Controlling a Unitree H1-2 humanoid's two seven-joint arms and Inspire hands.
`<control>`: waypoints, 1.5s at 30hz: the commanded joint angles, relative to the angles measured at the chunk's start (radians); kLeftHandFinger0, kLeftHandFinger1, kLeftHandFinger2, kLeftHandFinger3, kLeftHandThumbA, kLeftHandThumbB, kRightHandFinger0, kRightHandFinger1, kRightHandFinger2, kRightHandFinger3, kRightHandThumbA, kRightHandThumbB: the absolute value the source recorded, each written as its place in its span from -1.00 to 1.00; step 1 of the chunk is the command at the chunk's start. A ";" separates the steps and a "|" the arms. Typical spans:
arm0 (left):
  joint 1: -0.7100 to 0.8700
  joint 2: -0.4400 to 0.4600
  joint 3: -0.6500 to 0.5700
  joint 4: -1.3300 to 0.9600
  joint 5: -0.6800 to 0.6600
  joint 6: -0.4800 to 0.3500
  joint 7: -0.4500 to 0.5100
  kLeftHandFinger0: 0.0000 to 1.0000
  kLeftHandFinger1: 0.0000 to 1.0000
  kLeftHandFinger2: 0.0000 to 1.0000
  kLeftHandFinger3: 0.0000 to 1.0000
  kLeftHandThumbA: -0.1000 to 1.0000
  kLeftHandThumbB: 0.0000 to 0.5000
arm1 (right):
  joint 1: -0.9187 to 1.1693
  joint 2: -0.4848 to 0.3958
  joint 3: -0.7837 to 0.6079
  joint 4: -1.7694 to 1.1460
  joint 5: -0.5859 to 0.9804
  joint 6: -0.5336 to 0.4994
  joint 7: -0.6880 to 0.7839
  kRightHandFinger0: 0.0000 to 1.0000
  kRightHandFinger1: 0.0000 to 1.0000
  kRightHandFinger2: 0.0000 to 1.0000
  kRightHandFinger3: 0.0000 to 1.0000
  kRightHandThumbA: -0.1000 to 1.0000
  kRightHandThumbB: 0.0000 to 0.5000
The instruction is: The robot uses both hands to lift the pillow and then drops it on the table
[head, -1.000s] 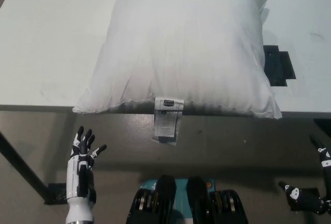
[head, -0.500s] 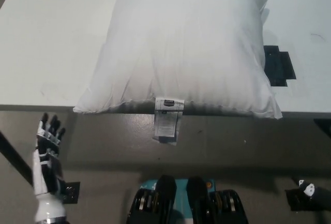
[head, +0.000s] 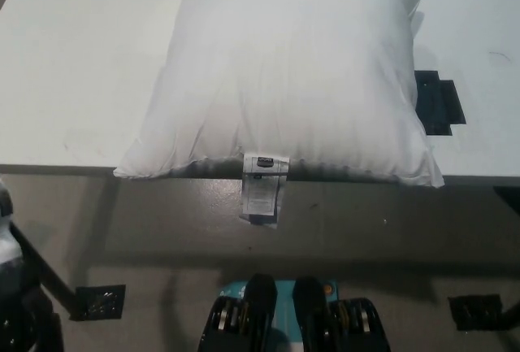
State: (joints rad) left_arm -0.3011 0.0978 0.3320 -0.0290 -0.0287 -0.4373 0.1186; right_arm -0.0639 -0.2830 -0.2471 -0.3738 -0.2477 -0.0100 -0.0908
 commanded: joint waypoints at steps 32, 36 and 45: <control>-0.530 0.110 -0.206 0.731 0.181 -0.033 0.186 1.00 1.00 1.00 1.00 1.00 -0.67 | -0.614 0.025 0.121 0.213 0.048 0.266 0.060 1.00 1.00 1.00 1.00 1.00 -0.25; -0.566 0.081 -0.227 0.847 0.165 -0.033 0.188 1.00 1.00 1.00 1.00 1.00 -0.67 | -0.676 0.049 0.127 0.420 0.060 0.223 0.038 1.00 1.00 1.00 1.00 1.00 -0.06; -0.590 0.063 -0.263 0.935 0.157 -0.033 0.209 1.00 1.00 1.00 1.00 1.00 -0.73 | -0.738 0.073 0.111 0.650 0.101 0.173 0.039 1.00 1.00 1.00 1.00 1.00 -0.39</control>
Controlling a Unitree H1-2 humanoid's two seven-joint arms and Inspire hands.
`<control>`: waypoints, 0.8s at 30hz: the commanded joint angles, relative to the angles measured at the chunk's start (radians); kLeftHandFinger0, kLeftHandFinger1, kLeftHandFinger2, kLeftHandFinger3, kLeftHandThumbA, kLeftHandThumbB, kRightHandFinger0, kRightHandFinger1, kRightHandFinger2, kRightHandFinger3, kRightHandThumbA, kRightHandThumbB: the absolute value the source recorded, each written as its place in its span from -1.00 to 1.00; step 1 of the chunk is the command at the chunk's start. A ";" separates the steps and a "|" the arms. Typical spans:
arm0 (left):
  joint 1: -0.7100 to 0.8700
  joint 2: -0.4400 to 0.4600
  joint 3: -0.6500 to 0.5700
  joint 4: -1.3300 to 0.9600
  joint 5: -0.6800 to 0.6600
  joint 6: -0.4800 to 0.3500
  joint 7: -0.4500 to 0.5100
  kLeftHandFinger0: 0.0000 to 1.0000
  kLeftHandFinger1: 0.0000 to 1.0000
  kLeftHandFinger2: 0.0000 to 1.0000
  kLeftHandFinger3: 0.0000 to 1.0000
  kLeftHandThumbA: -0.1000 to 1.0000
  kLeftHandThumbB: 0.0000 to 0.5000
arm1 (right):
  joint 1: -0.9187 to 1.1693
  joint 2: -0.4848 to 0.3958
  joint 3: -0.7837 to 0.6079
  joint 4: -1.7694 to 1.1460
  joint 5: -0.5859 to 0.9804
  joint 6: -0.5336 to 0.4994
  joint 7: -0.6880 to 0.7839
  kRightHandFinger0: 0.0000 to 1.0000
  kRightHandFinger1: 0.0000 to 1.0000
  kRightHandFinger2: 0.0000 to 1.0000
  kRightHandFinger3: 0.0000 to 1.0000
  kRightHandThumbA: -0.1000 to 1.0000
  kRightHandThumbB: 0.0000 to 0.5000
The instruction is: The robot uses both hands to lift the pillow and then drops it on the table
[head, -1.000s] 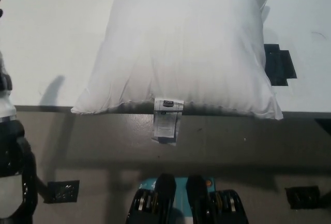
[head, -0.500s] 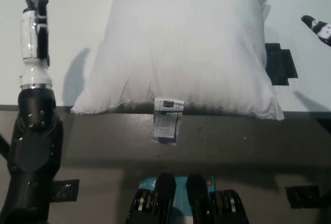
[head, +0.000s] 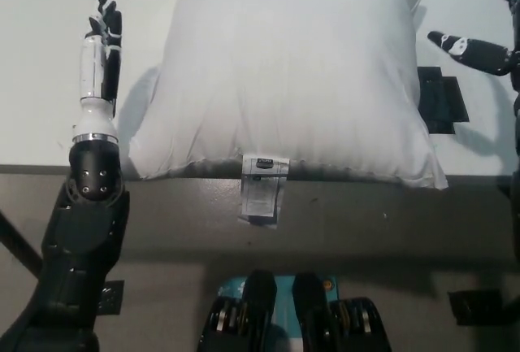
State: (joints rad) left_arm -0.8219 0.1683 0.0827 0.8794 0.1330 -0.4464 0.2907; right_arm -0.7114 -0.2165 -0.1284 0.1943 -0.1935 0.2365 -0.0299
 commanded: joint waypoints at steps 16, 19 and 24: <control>-0.099 -0.045 -0.070 0.298 -0.003 -0.024 0.081 1.00 1.00 1.00 1.00 1.00 -0.88 | -0.101 -0.002 0.040 0.483 0.023 -0.186 -0.057 1.00 1.00 1.00 1.00 1.00 -0.56; -0.101 -0.055 -0.072 0.321 -0.005 -0.024 0.086 1.00 1.00 1.00 1.00 1.00 -0.86 | -0.106 0.012 0.051 0.509 0.025 -0.194 -0.066 1.00 1.00 1.00 1.00 1.00 -0.61; -0.107 -0.089 -0.055 0.361 -0.034 -0.024 0.075 1.00 1.00 1.00 1.00 1.00 -0.92 | -0.112 0.038 0.052 0.559 0.060 -0.248 -0.048 1.00 1.00 1.00 1.00 1.00 -0.49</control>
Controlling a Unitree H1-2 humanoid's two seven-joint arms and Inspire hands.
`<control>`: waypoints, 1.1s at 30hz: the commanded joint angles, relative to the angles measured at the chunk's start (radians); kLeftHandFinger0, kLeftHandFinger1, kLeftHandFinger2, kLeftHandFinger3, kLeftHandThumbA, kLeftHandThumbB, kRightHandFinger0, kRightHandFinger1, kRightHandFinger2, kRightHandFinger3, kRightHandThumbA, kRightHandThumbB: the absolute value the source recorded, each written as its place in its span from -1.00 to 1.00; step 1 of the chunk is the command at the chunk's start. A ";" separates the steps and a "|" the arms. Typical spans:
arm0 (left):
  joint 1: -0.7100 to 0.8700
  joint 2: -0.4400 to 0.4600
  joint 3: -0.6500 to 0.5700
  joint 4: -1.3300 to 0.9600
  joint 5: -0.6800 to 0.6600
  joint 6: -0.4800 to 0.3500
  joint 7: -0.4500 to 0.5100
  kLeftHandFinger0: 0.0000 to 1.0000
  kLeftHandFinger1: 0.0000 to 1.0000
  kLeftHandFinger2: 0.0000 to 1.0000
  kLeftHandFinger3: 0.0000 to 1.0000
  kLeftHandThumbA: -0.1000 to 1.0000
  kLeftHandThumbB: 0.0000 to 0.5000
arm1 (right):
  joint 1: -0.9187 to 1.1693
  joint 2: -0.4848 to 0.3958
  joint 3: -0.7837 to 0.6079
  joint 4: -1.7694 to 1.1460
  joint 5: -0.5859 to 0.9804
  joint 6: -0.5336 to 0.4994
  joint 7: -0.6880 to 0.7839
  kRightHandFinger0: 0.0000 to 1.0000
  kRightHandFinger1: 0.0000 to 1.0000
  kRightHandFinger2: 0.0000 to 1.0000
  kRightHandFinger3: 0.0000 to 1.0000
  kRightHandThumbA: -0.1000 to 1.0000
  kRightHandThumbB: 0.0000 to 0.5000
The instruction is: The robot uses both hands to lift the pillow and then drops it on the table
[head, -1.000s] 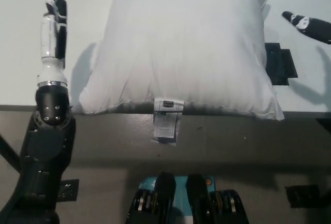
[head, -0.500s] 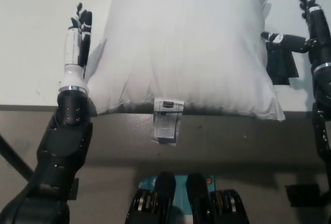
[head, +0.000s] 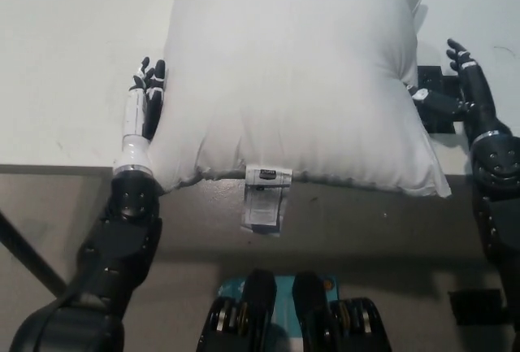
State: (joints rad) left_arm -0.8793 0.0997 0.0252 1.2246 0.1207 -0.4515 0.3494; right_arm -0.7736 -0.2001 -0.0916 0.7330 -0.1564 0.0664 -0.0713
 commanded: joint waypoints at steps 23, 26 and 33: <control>-0.059 -0.218 -0.019 0.007 -0.069 -0.019 -0.059 1.00 1.00 1.00 1.00 1.00 -0.89 | -0.028 0.105 0.221 -0.042 0.023 -0.002 0.174 1.00 1.00 1.00 1.00 1.00 -0.07; -0.055 -0.251 0.009 -0.018 -0.112 -0.019 -0.074 1.00 1.00 1.00 1.00 1.00 -0.90 | -0.028 0.110 0.242 -0.039 0.024 -0.006 0.187 1.00 1.00 1.00 1.00 1.00 0.06; -0.061 -0.299 0.013 -0.069 -0.154 -0.019 -0.104 1.00 1.00 1.00 1.00 1.00 -0.87 | -0.026 0.137 0.246 -0.022 0.047 -0.067 0.177 1.00 1.00 1.00 1.00 1.00 0.21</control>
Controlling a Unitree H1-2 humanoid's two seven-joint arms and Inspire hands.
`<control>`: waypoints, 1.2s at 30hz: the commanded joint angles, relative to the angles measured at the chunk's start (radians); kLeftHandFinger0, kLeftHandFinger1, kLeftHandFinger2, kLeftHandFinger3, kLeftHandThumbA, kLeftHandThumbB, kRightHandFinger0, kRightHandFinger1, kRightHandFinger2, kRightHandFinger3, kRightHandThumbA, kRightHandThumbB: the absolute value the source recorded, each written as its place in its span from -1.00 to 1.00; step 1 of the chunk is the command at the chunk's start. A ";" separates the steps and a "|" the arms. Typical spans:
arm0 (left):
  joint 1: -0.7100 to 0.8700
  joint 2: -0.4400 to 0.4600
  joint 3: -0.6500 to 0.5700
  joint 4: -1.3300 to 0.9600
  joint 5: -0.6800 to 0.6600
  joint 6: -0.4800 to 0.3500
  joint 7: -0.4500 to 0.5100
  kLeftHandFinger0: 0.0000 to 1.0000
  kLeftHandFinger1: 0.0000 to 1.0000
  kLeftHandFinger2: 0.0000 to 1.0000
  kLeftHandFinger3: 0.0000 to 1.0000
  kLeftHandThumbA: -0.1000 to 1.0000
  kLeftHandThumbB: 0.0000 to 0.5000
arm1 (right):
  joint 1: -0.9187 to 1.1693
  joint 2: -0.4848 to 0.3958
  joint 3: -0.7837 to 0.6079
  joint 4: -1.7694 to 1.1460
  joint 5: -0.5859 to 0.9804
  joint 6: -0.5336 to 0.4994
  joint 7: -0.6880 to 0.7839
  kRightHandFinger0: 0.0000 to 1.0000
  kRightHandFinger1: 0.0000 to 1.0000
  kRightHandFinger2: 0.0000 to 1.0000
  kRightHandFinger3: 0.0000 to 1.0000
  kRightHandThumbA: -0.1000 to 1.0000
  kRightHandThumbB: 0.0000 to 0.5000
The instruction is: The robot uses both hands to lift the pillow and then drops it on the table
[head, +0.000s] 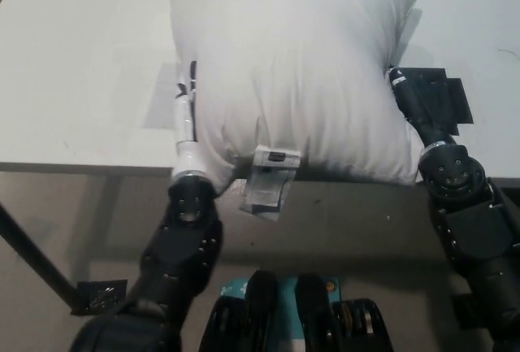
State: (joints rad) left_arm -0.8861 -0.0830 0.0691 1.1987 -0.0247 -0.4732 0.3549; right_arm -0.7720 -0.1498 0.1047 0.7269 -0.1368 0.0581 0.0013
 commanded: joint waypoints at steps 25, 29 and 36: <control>0.028 -0.140 -0.151 -0.732 -0.012 0.062 -0.095 1.00 1.00 1.00 1.00 1.00 -1.00 | -0.010 0.132 0.083 -0.590 -0.080 -0.085 -0.039 1.00 1.00 1.00 1.00 1.00 -0.04; 0.028 -0.154 -0.172 -0.902 0.004 0.091 -0.089 1.00 1.00 1.00 1.00 1.00 -1.00 | -0.023 0.131 0.087 -0.761 -0.084 -0.024 -0.027 1.00 1.00 1.00 1.00 1.00 0.19; 0.052 -0.139 -0.211 -1.135 0.145 0.163 -0.076 1.00 1.00 1.00 1.00 1.00 -0.99 | -0.032 0.138 0.091 -0.987 -0.099 0.076 -0.020 1.00 1.00 1.00 1.00 1.00 0.26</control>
State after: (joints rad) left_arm -0.7521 -0.1261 0.0009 0.3222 -0.0681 -0.4232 0.3537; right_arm -0.6678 -0.1013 0.1035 0.0745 -0.1794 0.1044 -0.0785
